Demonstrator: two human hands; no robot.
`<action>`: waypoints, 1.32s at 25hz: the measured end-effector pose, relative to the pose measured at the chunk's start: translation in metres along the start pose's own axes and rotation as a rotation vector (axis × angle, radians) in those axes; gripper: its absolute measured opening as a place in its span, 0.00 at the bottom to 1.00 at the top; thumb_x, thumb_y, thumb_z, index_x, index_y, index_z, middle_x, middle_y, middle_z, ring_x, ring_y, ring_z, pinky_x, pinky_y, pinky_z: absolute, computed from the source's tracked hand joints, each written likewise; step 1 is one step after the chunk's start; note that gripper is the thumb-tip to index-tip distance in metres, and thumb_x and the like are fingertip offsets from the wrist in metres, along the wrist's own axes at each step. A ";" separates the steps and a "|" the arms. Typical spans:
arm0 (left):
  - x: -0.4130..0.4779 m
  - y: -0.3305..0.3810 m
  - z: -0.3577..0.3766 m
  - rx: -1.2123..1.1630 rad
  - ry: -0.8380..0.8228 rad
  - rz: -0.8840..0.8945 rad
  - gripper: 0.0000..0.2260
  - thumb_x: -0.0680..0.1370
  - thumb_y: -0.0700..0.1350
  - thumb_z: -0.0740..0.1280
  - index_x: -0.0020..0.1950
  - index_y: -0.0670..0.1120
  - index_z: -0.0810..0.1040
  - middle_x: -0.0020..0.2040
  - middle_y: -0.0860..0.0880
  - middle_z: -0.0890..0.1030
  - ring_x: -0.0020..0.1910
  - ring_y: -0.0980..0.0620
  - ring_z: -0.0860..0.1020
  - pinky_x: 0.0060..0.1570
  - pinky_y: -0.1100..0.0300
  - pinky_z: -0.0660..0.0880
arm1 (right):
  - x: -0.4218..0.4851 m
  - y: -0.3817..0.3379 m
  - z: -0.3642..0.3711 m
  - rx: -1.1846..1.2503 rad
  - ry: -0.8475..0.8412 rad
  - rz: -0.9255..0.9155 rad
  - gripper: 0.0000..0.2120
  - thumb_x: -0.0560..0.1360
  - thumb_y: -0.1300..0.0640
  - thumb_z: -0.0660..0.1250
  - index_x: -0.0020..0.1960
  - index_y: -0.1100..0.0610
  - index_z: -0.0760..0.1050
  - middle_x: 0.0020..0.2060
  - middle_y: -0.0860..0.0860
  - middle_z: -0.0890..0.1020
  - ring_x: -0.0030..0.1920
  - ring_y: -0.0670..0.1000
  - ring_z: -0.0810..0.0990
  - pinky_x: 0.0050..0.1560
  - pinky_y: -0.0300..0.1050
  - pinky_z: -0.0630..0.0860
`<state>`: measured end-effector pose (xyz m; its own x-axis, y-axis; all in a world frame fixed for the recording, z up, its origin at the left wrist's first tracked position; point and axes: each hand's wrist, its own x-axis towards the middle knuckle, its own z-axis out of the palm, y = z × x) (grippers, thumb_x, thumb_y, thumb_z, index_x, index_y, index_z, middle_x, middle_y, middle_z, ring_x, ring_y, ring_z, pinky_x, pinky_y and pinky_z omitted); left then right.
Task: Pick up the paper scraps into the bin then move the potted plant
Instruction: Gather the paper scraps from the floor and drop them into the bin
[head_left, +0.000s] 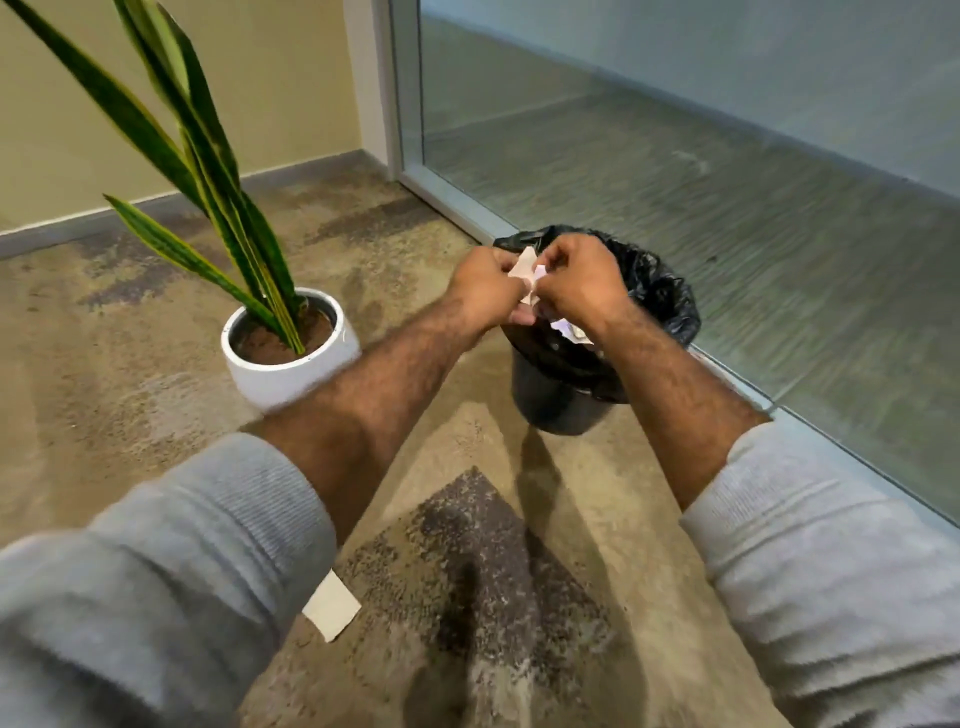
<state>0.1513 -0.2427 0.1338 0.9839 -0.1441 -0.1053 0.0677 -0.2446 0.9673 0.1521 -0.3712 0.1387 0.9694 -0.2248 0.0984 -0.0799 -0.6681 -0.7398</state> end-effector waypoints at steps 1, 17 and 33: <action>0.007 0.009 0.015 0.050 -0.037 -0.006 0.10 0.79 0.30 0.64 0.58 0.36 0.80 0.50 0.37 0.83 0.40 0.41 0.85 0.39 0.52 0.85 | 0.004 0.010 -0.011 -0.049 0.011 0.041 0.12 0.64 0.67 0.73 0.42 0.54 0.78 0.41 0.56 0.84 0.43 0.58 0.84 0.46 0.58 0.83; -0.054 -0.115 -0.060 0.471 0.240 0.197 0.27 0.79 0.36 0.64 0.78 0.48 0.66 0.75 0.47 0.72 0.74 0.49 0.70 0.75 0.54 0.65 | -0.046 -0.007 0.058 -0.223 -0.024 -0.331 0.10 0.76 0.60 0.66 0.56 0.54 0.82 0.54 0.53 0.83 0.54 0.54 0.82 0.55 0.49 0.78; -0.230 -0.319 -0.155 0.748 0.108 -0.375 0.23 0.71 0.49 0.77 0.65 0.52 0.78 0.51 0.52 0.71 0.58 0.47 0.74 0.53 0.58 0.70 | -0.244 0.038 0.280 -0.573 -0.966 -0.575 0.39 0.64 0.44 0.80 0.69 0.50 0.66 0.59 0.56 0.74 0.56 0.58 0.77 0.48 0.52 0.75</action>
<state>-0.0712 0.0169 -0.1150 0.9309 0.1565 -0.3301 0.3035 -0.8342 0.4604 -0.0226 -0.1428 -0.0995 0.6521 0.6470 -0.3951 0.5544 -0.7624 -0.3336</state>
